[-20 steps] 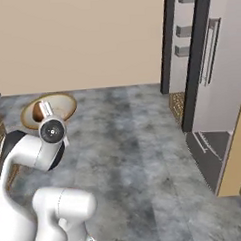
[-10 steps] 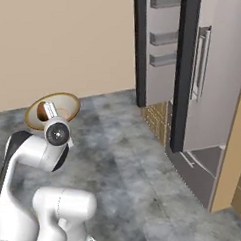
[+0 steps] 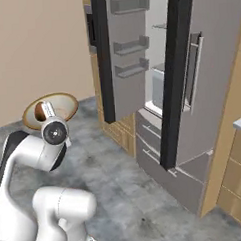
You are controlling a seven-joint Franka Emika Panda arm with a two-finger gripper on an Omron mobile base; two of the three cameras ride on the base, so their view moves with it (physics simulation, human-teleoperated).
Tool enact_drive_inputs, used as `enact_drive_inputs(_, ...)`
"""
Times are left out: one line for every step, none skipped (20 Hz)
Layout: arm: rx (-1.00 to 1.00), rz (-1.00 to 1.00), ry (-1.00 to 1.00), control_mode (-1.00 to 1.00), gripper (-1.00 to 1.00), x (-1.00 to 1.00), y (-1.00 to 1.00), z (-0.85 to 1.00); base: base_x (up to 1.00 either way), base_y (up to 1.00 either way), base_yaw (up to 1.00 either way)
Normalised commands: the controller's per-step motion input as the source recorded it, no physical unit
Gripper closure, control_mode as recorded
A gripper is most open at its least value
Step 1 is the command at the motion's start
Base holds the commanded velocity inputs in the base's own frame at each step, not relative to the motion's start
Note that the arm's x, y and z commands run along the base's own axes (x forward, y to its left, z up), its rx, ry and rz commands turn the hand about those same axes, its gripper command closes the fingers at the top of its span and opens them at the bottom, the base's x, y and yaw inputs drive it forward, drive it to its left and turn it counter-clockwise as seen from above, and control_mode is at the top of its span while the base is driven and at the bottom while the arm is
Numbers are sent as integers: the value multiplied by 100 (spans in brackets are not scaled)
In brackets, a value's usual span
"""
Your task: Move the cup from next to the sink to the open cabinet. Then, move the bowl with the potato to the fridge to clear the area for faucet cleaning.
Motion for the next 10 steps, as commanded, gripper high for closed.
enact_drive_inputs(0,0,0,100,100,0,0,0,100,87,-65)
enact_drive_inputs(0,0,0,100,100,0,0,0,100,84,-68)
enact_drive_inputs(0,0,0,100,100,0,0,0,81,80,-72)
enact_drive_inputs(0,0,0,100,100,0,0,0,64,71,-76)
enact_drive_inputs(0,0,0,100,100,0,0,0,54,64,-77)
enact_drive_inputs(0,0,0,100,100,0,0,0,53,61,-78)
enact_drive_inputs(0,0,0,100,100,0,0,0,53,59,-77)
enact_drive_inputs(0,0,0,100,100,0,0,0,53,54,-76)
enact_drive_inputs(0,0,0,100,100,0,0,0,54,51,-76)
enact_drive_inputs(0,0,0,100,100,0,0,0,59,53,-74)
